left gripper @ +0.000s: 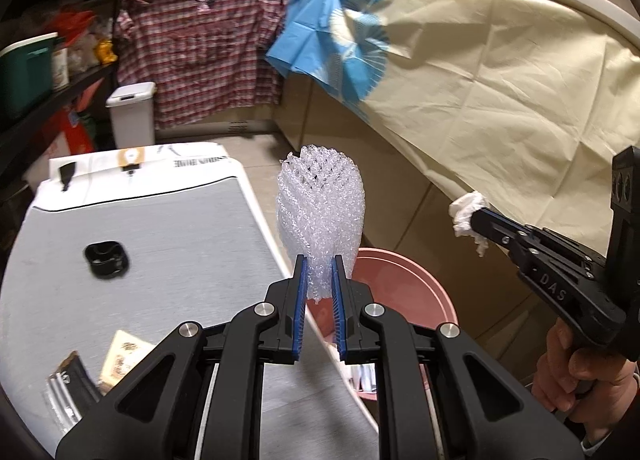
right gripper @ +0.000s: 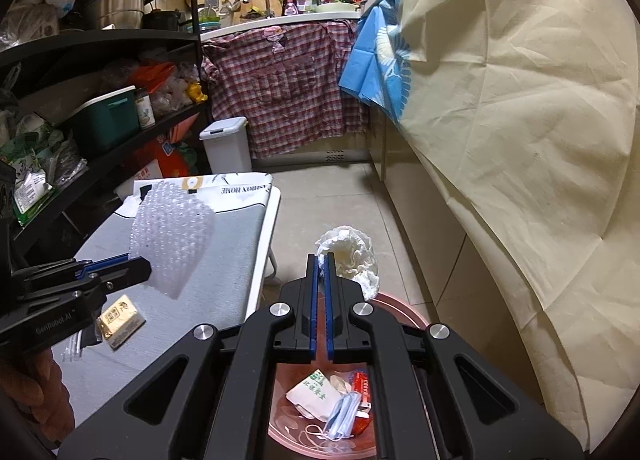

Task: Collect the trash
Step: 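Carry the foam mesh net and crumpled tissue in both tools over the pink bin, then open both tools to drop the mesh net and tissue into the bin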

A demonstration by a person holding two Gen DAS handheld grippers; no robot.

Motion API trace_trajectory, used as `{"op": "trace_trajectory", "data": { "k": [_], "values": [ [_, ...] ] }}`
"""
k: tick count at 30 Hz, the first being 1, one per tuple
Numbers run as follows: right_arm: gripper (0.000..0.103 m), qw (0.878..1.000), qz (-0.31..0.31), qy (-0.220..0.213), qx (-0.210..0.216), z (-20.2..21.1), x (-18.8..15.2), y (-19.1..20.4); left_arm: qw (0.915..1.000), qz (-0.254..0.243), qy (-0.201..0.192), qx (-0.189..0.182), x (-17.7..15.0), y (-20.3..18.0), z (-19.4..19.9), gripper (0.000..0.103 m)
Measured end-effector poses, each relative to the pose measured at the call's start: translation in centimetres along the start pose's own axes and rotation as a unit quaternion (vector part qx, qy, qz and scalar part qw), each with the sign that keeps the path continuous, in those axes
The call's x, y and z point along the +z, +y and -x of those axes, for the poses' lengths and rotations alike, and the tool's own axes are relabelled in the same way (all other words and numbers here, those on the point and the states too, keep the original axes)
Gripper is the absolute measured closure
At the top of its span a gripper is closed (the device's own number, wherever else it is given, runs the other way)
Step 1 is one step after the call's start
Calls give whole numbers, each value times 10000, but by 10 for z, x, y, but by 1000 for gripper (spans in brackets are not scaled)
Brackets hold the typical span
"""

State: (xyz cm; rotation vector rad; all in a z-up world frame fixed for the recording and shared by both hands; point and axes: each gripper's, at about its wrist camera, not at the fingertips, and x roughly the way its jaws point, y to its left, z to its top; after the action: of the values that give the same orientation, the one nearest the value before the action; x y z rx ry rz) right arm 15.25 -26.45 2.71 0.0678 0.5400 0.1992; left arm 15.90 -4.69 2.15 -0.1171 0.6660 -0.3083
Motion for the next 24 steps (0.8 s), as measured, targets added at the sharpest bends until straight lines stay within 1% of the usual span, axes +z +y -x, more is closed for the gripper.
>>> {"op": "trace_trajectory", "data": {
  "k": [4, 9, 24],
  "values": [
    [100, 9999, -50, 49, -74, -3, 0, -6, 9998, -96, 102, -160, -2, -11, -13, 91],
    [100, 9998, -110, 114, -131, -7, -1, -11, 9991, -234, 217, -271, -7, -19, -23, 91],
    [100, 9995, -146, 202, -209, -12, -2, -15, 9976, -401, 399, -397, -13, -31, -45, 91]
  ]
}}
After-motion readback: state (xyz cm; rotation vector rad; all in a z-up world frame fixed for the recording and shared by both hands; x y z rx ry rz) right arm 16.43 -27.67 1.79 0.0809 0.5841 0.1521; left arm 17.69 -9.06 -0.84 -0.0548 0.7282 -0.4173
